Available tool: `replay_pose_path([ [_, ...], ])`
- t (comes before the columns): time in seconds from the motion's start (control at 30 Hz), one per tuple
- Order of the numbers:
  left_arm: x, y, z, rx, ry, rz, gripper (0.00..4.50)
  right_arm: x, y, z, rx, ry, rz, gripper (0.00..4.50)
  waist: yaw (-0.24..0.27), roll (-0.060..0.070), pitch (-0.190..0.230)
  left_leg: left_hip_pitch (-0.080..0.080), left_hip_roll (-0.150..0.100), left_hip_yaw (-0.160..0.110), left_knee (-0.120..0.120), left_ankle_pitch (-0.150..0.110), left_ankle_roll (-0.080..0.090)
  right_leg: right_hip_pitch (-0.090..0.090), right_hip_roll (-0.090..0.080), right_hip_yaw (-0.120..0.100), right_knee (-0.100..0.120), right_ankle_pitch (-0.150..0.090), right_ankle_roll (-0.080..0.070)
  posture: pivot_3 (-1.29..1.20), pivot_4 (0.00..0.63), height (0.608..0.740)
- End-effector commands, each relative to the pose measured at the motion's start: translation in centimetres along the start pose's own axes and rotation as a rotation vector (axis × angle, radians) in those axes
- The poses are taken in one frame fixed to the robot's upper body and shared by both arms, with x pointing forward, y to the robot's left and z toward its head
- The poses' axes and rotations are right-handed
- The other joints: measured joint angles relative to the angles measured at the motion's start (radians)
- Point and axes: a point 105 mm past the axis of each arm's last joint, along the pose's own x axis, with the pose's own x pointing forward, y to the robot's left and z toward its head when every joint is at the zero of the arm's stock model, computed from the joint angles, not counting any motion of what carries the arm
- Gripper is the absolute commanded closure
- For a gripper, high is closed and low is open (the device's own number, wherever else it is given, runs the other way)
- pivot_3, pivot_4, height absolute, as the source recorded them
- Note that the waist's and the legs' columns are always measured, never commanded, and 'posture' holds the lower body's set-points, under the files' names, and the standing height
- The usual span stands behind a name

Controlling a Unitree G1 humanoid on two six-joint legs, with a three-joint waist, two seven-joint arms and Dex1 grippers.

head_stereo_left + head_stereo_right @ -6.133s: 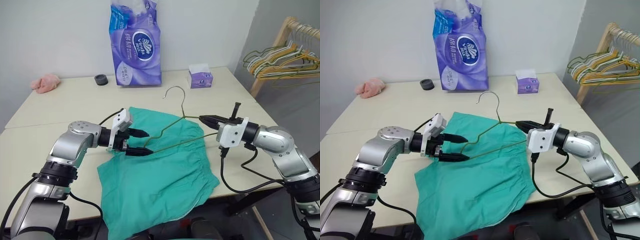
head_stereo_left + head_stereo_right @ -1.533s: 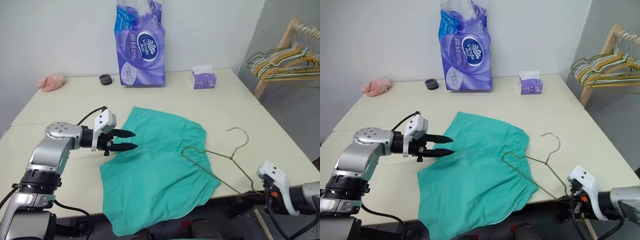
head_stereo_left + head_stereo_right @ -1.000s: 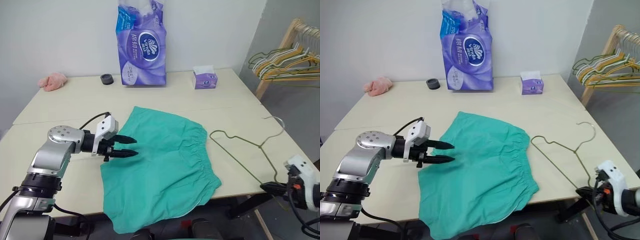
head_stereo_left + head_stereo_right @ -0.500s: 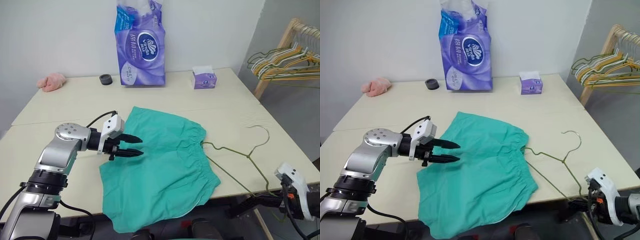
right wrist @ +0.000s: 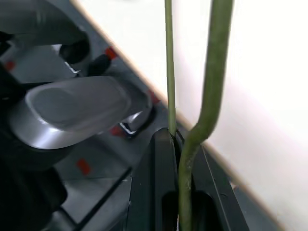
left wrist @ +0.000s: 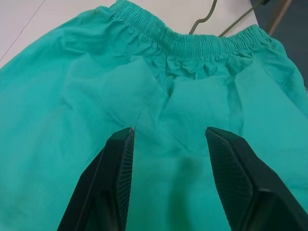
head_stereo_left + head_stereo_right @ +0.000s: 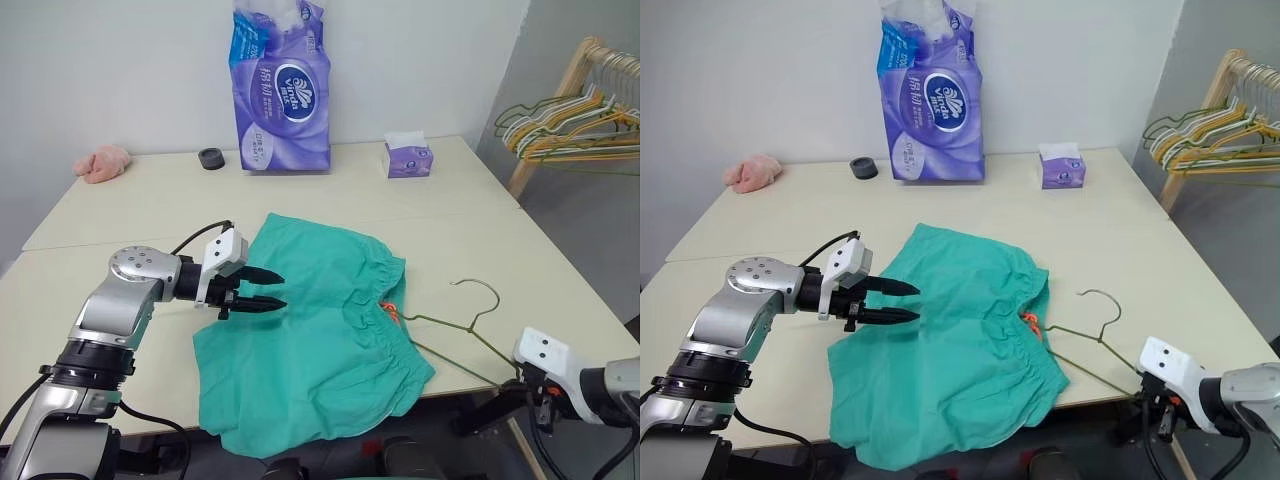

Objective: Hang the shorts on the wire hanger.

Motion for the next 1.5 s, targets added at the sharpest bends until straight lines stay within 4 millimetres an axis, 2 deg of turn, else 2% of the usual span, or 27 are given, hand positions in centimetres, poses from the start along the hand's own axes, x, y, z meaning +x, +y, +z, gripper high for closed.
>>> replay_pose_path([
  [0.03,-0.5,0.6,0.8,0.033,-0.018,0.036,2.03,-0.2,0.3,2.0,0.165,-0.114,0.085,4.5,-0.001,0.0,0.0,0.0,0.0,0.0,0.0,0.0,0.0,0.0,0.0,0.0,0.0,0.0,0.0,-0.26,0.036,0.74],
  [0.13,-0.5,0.9,0.9,0.034,-0.02,0.039,2.03,-0.2,1.0,2.5,0.259,-0.112,0.193,4.5,0.001,0.001,0.001,0.0,0.0,-0.002,0.0,0.0,0.0,0.0,0.0,0.0,0.0,0.0,0.0,-0.27,0.035,0.74],
  [0.27,-0.6,1.2,1.1,0.035,-0.023,0.049,2.03,-0.4,1.7,2.1,0.32,-0.043,0.276,4.5,0.002,0.001,0.0,0.0,0.0,-0.002,0.0,0.0,0.0,0.0,-0.001,0.0,0.0,0.0,0.0,-0.26,0.035,0.74],
  [0.37,-0.9,1.5,1.1,0.036,-0.024,0.07,2.03,-0.6,2.0,2.1,0.434,0.003,0.353,4.5,-0.001,0.001,0.0,0.0,0.0,-0.002,0.0,0.0,0.0,0.0,0.0,0.0,0.0,0.0,0.0,-0.25,0.032,0.74],
  [0.5,-1.1,1.4,0.9,0.036,-0.02,0.076,2.03,-0.4,1.7,1.0,0.55,0.08,0.362,4.5,0.0,0.001,0.0,0.0,0.0,-0.002,0.0,0.0,0.0,-0.001,0.0,0.0,0.0,0.0,0.0,-0.23,0.029,0.74],
  [0.63,-1.1,1.1,0.9,0.036,-0.02,0.076,2.03,0.0,0.4,1.4,0.659,0.043,0.343,4.5,0.0,0.001,0.0,0.0,0.0,-0.002,0.0,0.0,0.0,-0.001,-0.001,0.001,0.001,0.0,0.0,-0.22,0.026,0.74],
  [0.73,-1.2,1.1,0.9,0.034,-0.023,0.081,2.03,0.2,0.0,3.0,0.684,-0.023,0.382,4.5,0.0,0.001,0.0,-0.001,0.0,-0.002,0.0,0.0,0.0,-0.002,-0.001,0.001,0.001,0.0,0.0,-0.23,0.027,0.74],
  [0.87,-1.2,1.2,1.0,0.033,-0.03,0.091,2.03,1.4,-1.1,5.8,0.709,-0.123,0.412,4.5,-0.003,0.001,0.0,-0.001,0.0,-0.002,0.0,0.0,0.0,-0.003,-0.001,0.002,0.002,0.0,0.0,-0.23,0.026,0.74],
  [0.97,-1.1,1.3,1.3,0.035,-0.038,0.095,2.03,1.8,-1.9,6.7,0.746,-0.156,0.411,4.5,-0.003,0.001,-0.001,-0.001,0.0,-0.003,0.0,0.0,0.0,-0.004,-0.001,0.002,0.002,0.0,0.0,-0.22,0.026,0.74],
  [1.07,-1.2,1.6,1.6,0.031,-0.056,0.115,2.03,3.4,-2.8,6.4,0.813,-0.138,0.361,4.5,-0.003,0.001,-0.001,-0.002,0.0,-0.003,0.0,0.0,0.0,-0.004,-0.001,0.002,0.002,0.0,0.0,-0.22,0.025,0.74],
  [1.2,-1.1,1.7,1.6,0.03,-0.056,0.12,2.03,4.9,-2.7,7.7,0.816,-0.15,0.36,4.5,-0.01,0.002,-0.002,-0.002,0.0,-0.002,0.0,0.0,0.0,-0.005,-0.001,0.003,0.003,0.0,0.0,-0.21,0.021,0.74],
  [1.3,-1.2,2.0,1.9,0.03,-0.073,0.139,2.03,5.8,-2.3,9.7,0.785,-0.186,0.369,4.5,-0.022,0.002,-0.002,-0.002,0.0,-0.002,0.0,0.0,0.0,-0.005,-0.001,0.003,0.003,0.0,0.0,-0.21,0.022,0.74],
  [1.37,-1.2,2.3,2.1,0.026,-0.083,0.156,2.03,5.8,-2.3,11.4,0.752,-0.234,0.369,4.5,-0.027,0.003,-0.002,-0.002,0.0,-0.003,0.0,0.0,0.0,-0.006,-0.001,0.003,0.004,0.0,0.0,-0.21,0.023,0.74],
  [1.47,-1.3,2.6,2.3,0.025,-0.088,0.176,2.03,5.1,-2.0,12.8,0.695,-0.271,0.379,4.5,-0.028,0.003,-0.002,-0.002,0.0,-0.003,0.0,0.0,0.0,-0.008,-0.002,0.004,0.01,0.0,0.0,-0.21,0.026,0.74],
  [1.5,-1.8,3.7,2.8,-0.008,-0.117,0.238,2.03,4.6,-1.6,13.4,0.649,-0.286,0.386,4.5,-0.027,0.003,-0.002,-0.002,0.0,-0.003,0.0,0.0,0.0,-0.009,-0.003,0.005,0.011,0.0,-0.001,-0.21,0.025,0.74],
])
